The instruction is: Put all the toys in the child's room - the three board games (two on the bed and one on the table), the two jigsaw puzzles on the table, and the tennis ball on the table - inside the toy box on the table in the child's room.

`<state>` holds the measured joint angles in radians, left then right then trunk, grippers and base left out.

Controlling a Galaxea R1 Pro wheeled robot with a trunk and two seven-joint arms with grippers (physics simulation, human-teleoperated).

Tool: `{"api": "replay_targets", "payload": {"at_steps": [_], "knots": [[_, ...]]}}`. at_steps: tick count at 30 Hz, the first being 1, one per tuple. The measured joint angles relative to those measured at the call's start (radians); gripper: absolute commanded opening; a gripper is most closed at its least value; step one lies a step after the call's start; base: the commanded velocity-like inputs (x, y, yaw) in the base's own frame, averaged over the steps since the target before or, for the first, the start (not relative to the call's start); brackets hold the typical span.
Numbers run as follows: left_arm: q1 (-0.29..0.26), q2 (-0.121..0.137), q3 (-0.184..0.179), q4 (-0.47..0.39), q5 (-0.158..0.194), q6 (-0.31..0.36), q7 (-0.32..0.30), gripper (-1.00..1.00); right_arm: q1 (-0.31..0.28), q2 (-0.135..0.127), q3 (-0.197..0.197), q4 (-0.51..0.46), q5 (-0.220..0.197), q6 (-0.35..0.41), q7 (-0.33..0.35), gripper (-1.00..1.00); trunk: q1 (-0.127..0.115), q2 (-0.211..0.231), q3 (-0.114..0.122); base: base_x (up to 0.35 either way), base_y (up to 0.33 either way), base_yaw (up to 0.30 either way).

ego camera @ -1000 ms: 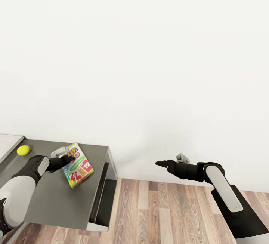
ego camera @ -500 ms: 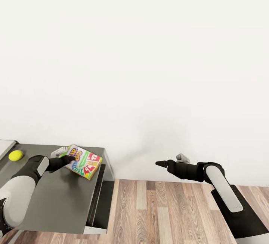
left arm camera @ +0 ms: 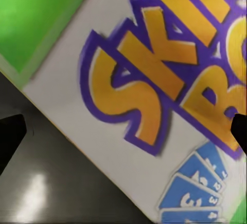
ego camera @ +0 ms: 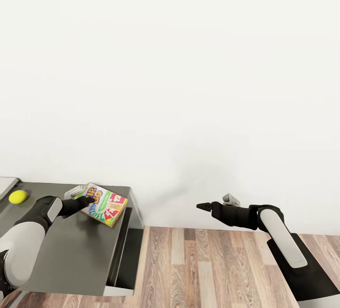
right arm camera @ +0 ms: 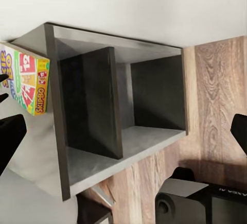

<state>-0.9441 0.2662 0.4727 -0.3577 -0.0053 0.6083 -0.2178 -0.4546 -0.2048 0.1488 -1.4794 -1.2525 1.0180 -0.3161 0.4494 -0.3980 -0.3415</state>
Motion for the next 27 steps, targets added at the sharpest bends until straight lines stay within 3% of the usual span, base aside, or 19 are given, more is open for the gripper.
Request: {"api": "replay_targets", "payload": {"at_steps": [27], "knots": [[0.0,0.001,0.0,0.0,0.0,0.0,0.0,1.0,0.0,0.0,0.0,0.0,0.0,0.0,0.0,1.0,0.0,0.0,0.0,0.0,-0.098,0.0]]}}
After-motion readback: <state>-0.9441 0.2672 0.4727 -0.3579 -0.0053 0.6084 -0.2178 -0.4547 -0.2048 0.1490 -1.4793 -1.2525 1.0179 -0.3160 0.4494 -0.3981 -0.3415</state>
